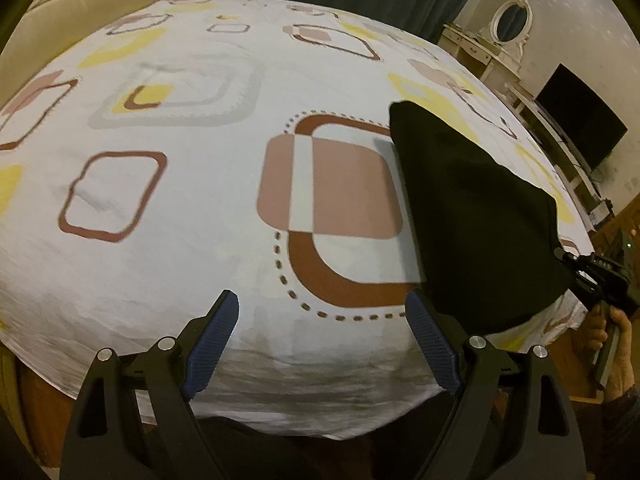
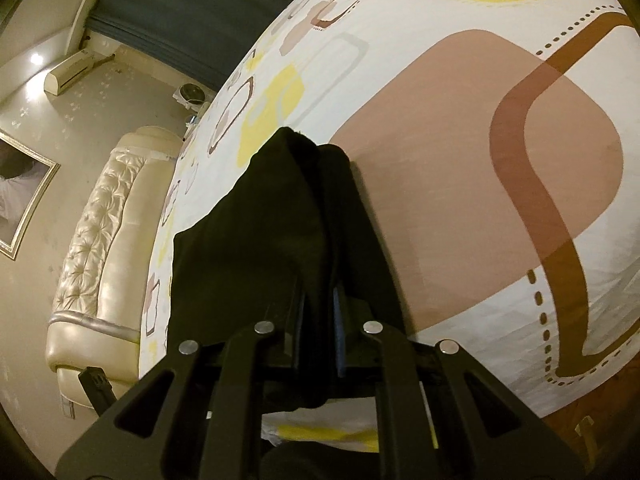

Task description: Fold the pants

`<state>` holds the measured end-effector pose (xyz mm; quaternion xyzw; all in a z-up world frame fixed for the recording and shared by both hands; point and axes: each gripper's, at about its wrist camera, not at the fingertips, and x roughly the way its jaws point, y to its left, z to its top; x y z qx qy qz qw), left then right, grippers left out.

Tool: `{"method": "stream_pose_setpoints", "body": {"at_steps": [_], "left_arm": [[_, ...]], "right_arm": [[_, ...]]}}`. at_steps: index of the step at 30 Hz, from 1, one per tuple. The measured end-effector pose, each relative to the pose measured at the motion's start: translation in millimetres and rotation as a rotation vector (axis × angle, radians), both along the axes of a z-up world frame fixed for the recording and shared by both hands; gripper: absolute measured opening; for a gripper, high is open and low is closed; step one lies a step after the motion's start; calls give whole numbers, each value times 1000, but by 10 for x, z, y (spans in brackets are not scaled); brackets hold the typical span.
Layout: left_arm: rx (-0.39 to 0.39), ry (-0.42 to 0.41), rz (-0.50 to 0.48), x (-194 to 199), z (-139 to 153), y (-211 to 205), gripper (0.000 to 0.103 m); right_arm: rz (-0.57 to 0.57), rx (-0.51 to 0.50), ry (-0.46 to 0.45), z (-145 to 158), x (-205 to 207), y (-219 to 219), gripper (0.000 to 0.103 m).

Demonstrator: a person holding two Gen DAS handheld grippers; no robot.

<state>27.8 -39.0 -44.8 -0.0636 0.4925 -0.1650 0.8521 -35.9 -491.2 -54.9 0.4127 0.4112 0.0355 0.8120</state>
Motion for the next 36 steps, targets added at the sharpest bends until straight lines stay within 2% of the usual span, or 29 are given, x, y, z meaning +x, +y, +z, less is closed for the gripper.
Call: {"method": "stream_pose_setpoints", "body": {"at_steps": [8,14,17,19,20,24,31,36], "left_arm": [[-36,18,-29,-42,-34,-60,84],[-91,45,-42,-30,-55,-86,84],[-137,73,-46,14,-81,-101,84],[-182,100,-50,60,-105,-115,84],[-205,115,-56,89,-120,-126,84],[-280,165,-96,182,-182,-221,84],[-377,237,-158,241,-300,-434,84],[-438,268,-177,285,-364,-561,84]], "right_arm": [[-17,-1,2,-6,-88,-52,9],[-65,-5,11,18,-172,-173,9],[-127,16,15,48,-285,-328,29],[-164,81,-25,71,-372,-421,59],[-168,102,-39,73,-384,-444,63],[-120,116,-40,46,-319,-368,69],[17,121,20,-129,-98,-43,70],[29,109,10,-121,-72,3,75]]}}
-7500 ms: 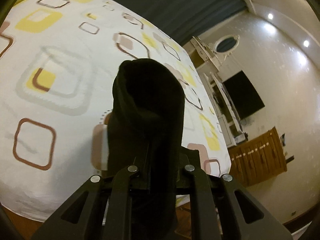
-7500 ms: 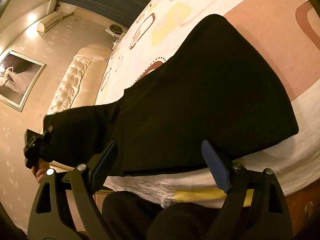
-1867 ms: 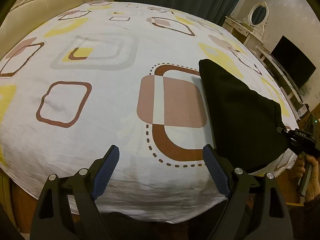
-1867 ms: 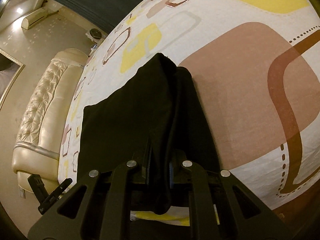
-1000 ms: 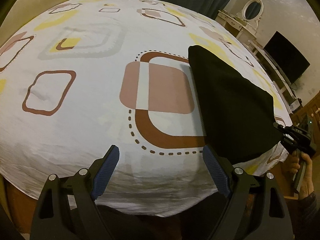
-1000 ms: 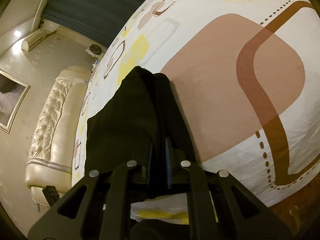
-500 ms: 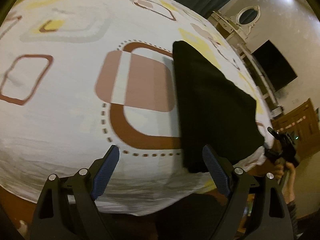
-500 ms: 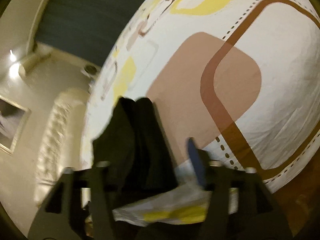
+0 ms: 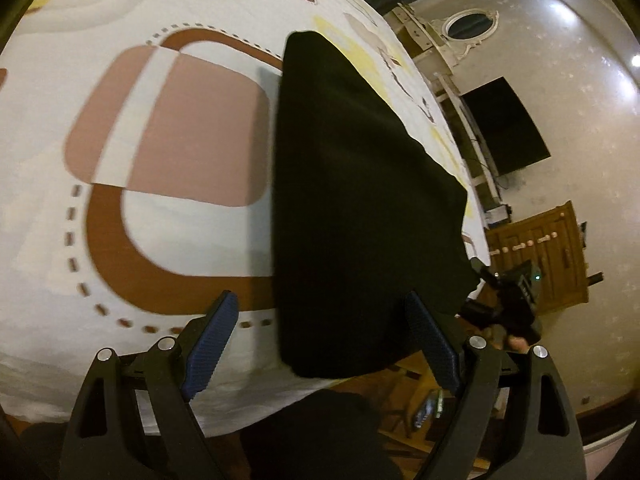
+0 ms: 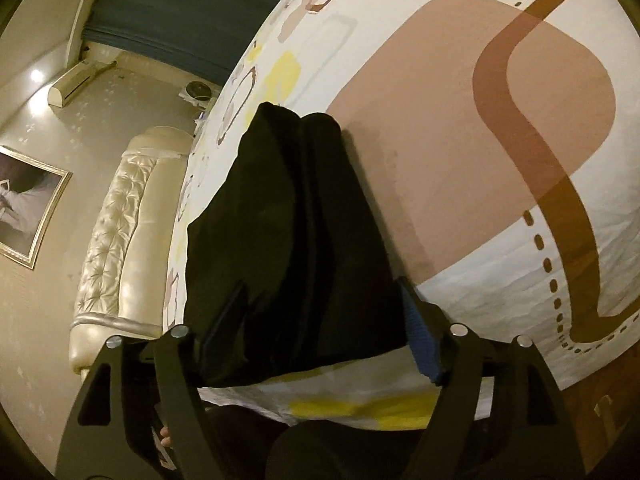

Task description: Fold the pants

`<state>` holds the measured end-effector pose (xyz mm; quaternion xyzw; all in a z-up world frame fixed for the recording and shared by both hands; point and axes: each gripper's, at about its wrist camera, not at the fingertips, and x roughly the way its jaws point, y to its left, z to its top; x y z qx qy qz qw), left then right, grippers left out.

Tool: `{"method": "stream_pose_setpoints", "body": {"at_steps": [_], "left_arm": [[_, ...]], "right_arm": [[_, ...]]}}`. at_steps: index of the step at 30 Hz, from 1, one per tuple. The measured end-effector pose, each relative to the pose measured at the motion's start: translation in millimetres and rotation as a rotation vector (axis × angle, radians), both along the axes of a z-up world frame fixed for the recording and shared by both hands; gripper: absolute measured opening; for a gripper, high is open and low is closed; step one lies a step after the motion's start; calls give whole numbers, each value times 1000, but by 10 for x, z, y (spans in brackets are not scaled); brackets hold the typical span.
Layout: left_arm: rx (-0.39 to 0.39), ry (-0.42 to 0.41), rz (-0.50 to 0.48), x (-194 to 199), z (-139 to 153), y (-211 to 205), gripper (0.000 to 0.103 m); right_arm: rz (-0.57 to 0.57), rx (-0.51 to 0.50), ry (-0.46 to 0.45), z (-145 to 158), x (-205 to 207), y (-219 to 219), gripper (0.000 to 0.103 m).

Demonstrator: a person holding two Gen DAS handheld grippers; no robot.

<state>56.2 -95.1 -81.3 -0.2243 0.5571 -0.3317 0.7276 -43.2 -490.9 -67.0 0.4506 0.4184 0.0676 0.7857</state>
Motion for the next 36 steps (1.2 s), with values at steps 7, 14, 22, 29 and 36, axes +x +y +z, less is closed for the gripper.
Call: {"method": "stream_pose_setpoints", "body": {"at_steps": [7,14,22,29,36], "left_arm": [[-48,39,-11,94,-87,-190,83],[38,25,3,109,-32,-204,53],[120,-46,12,39,104,-171,47],[193,-105,23,-7,187,14,46],[268,-161,54,-45,268,332,45]], "right_arm": [[9,6,-12,-34,-8,-22,75],[46,-95,10,-7,7,65,48],[41,-92,-17,67,-18,144,40],[74,-95,-19,86,73,348,40],[137,-87,-17,88,266,720,40]]}}
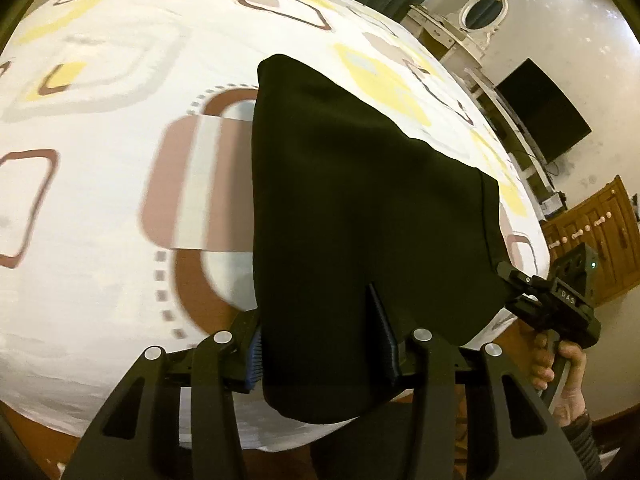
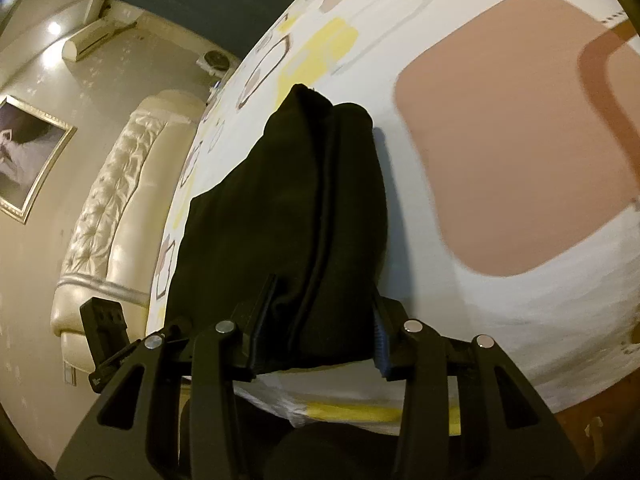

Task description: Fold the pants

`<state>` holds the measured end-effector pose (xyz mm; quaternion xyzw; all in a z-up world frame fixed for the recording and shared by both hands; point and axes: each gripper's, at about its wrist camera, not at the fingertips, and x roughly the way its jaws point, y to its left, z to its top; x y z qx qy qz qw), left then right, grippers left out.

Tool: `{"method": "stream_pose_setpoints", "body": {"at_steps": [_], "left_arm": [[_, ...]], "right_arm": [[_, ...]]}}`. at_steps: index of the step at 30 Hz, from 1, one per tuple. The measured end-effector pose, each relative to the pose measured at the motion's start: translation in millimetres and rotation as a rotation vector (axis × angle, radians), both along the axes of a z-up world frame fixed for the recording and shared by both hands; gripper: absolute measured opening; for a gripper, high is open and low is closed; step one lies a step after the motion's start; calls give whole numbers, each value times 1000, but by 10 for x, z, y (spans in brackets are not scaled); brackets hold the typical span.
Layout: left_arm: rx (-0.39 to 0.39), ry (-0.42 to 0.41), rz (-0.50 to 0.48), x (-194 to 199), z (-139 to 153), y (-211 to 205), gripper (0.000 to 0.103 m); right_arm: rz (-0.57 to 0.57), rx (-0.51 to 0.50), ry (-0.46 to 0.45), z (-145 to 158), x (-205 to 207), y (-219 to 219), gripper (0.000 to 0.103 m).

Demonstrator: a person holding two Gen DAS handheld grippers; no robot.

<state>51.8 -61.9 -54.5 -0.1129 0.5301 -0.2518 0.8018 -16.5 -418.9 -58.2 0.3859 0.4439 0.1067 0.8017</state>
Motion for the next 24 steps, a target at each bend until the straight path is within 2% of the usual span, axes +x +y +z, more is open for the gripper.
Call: {"method": "stream_pose_setpoints", "body": {"at_steps": [9,24], "left_arm": [[30,-8,49,-43,55,329,45],[19,-4,66,-56,9,318,47]], "right_arm": [[75,2,1,2,213,463,40],[78,32,-2,-103,203,483,40]]}}
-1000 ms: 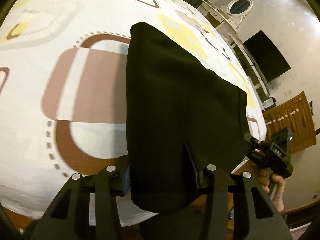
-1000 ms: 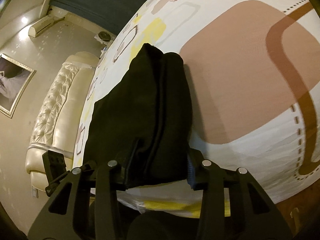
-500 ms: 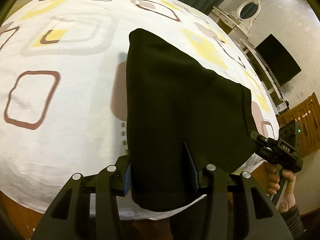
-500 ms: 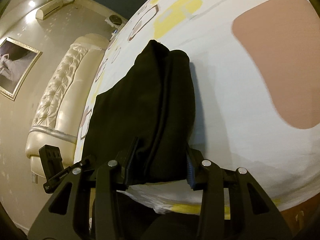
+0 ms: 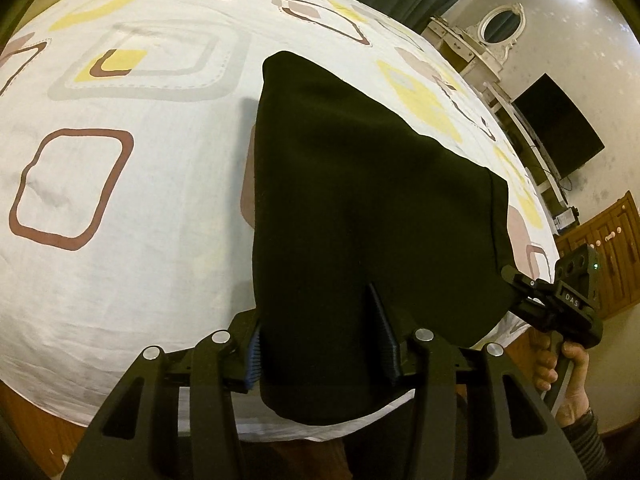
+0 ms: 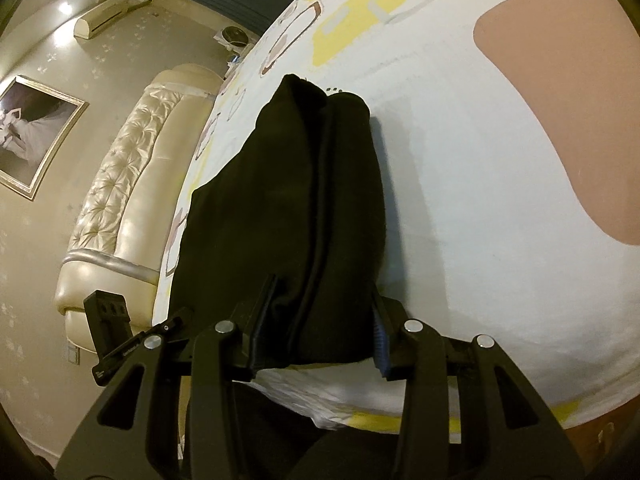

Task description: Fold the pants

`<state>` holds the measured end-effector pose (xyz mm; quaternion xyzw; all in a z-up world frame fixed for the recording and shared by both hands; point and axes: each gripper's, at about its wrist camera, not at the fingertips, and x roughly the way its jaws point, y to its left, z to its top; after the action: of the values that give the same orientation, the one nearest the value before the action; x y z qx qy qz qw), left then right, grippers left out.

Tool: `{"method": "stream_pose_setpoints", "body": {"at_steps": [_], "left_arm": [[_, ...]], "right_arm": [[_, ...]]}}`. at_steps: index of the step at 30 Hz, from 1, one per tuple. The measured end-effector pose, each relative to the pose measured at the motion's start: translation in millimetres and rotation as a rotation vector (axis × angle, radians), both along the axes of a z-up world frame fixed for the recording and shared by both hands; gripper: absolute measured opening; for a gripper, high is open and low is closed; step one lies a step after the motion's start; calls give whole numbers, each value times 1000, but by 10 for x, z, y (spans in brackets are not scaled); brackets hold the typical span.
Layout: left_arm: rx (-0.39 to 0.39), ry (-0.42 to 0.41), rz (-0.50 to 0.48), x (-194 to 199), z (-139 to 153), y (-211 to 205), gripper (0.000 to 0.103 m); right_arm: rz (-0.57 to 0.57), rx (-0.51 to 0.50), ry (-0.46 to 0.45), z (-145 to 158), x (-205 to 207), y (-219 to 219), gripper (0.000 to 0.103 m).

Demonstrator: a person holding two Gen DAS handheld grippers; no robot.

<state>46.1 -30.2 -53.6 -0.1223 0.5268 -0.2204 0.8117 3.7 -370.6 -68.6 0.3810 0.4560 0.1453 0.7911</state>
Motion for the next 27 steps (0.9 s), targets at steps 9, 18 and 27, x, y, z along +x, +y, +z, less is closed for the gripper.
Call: {"method": "stream_pose_setpoints", "body": {"at_steps": [9,18,27], "left_arm": [[-4,0,2,5,-32,28,49],[21,-57,-3,16,-39,107,80],[-187,41,-36,277,-138,348,84]], "right_arm": [[-1,18,-5,-37,-43,-108,42],[-17,82,-2,-74,-76,-186,56],[-59,78,-12,-4,-40,-392,70]]}}
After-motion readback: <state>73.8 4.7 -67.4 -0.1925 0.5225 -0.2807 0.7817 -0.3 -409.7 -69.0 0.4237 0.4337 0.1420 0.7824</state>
